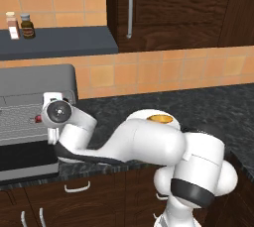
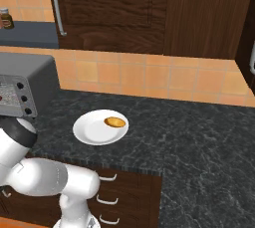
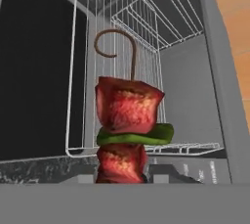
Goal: Pick up the kebab skewer and baguette bread, and place them inside the toaster oven. Close the toaster oven door and start by setting the timer.
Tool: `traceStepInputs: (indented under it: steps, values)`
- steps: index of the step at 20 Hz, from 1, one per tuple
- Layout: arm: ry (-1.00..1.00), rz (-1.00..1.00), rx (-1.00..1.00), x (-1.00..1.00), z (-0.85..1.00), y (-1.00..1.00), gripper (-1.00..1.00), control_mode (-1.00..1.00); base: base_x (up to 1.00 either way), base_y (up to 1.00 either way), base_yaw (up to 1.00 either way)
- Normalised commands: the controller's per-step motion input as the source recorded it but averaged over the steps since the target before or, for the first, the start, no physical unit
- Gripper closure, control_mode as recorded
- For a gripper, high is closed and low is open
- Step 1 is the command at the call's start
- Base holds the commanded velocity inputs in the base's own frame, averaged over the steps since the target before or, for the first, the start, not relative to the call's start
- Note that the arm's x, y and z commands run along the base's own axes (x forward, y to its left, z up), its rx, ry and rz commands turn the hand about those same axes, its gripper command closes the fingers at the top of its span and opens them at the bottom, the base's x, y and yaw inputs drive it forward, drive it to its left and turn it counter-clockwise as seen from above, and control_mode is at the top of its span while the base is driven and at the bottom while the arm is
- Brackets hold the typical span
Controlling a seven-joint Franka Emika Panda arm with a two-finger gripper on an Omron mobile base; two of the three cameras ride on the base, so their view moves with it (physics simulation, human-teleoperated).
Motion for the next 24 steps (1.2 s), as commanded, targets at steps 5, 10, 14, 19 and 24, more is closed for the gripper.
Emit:
traceStepInputs:
  steps: [5,10,14,19,24]
  values:
    - [0.08,-0.01,-0.05,0.03,0.11,0.35,1.00,-1.00,0.00,0.00,0.00]
    - [0.01,0.00,0.00,0.16,-0.02,0.06,1.00,-1.00,0.00,0.00,0.00]
    - [0.00,0.00,0.00,0.23,-0.24,0.06,1.00,-1.00,0.00,0.00,0.00]
    - [0.00,0.00,0.00,0.35,-0.07,0.01,1.00,-1.00,0.00,0.00,0.00]
    - [0.00,0.00,0.00,0.38,0.00,0.03,1.00,-1.00,0.00,0.00,0.00]
